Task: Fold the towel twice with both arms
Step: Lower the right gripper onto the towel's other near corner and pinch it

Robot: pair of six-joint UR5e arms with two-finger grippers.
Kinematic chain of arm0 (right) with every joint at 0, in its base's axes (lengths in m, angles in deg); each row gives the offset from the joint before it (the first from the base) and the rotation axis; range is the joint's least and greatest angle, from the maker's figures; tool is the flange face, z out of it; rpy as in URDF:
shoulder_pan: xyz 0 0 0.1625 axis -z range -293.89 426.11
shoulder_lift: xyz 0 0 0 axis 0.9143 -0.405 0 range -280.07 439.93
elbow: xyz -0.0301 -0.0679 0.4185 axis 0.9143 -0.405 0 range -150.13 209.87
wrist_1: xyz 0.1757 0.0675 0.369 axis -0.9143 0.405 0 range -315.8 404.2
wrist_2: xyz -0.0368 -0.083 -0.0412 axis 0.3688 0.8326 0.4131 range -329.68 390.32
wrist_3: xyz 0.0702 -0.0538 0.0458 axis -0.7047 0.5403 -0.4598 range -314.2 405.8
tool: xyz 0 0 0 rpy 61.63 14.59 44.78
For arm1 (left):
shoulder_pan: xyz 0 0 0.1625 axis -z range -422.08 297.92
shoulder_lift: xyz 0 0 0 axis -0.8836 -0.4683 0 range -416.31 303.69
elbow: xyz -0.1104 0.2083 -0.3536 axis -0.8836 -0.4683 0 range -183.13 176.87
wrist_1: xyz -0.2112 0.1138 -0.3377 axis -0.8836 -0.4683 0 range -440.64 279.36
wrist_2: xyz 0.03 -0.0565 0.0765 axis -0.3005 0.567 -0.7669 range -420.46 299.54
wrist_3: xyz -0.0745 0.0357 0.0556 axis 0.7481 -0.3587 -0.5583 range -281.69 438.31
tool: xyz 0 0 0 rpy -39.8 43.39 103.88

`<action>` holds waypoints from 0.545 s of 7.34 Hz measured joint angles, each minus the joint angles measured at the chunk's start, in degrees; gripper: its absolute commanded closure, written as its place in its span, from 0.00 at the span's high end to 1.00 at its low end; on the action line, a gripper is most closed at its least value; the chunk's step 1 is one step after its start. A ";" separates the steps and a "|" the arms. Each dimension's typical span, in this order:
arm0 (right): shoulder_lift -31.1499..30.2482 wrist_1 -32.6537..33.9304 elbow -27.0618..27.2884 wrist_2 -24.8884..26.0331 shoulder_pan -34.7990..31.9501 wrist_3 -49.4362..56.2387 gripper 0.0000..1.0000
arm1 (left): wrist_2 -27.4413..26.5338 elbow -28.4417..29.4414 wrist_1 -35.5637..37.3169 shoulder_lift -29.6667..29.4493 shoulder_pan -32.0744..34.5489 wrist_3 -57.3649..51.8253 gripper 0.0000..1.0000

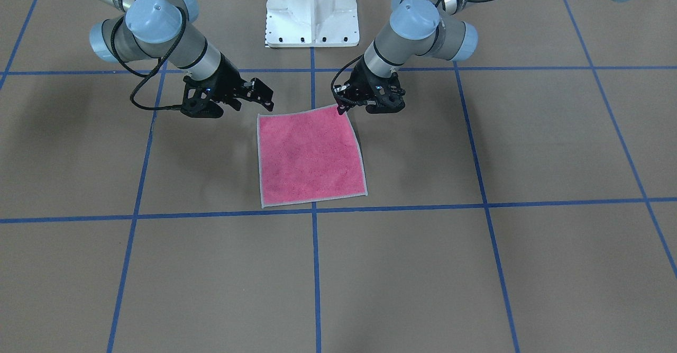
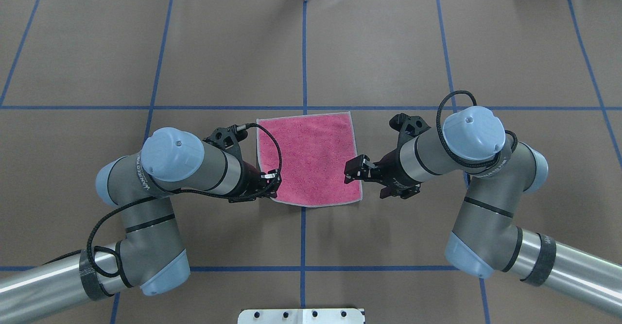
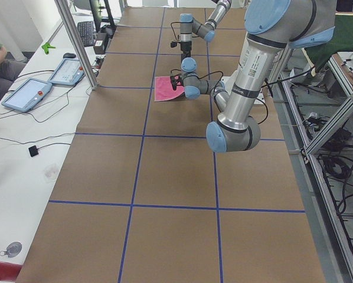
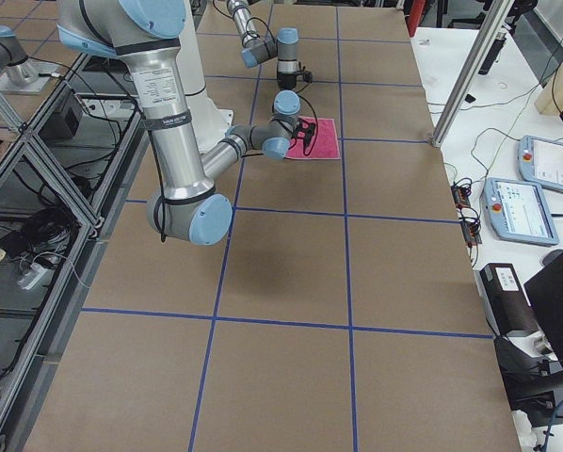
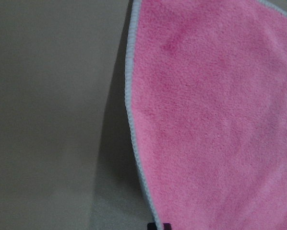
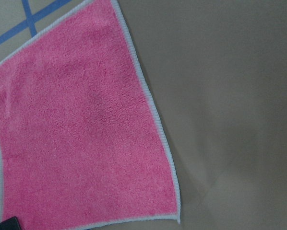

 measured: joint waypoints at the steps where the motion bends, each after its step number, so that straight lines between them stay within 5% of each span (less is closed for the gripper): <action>1: 0.68 0.16 -1.34 0.95 0.44 0.18 0.98 | 0.00 0.00 -0.04 0.00 0.00 -0.03 0.00; 4: 2.22 0.25 -4.05 2.71 1.69 0.26 0.91 | 0.03 0.00 -0.15 0.00 0.00 -0.01 0.00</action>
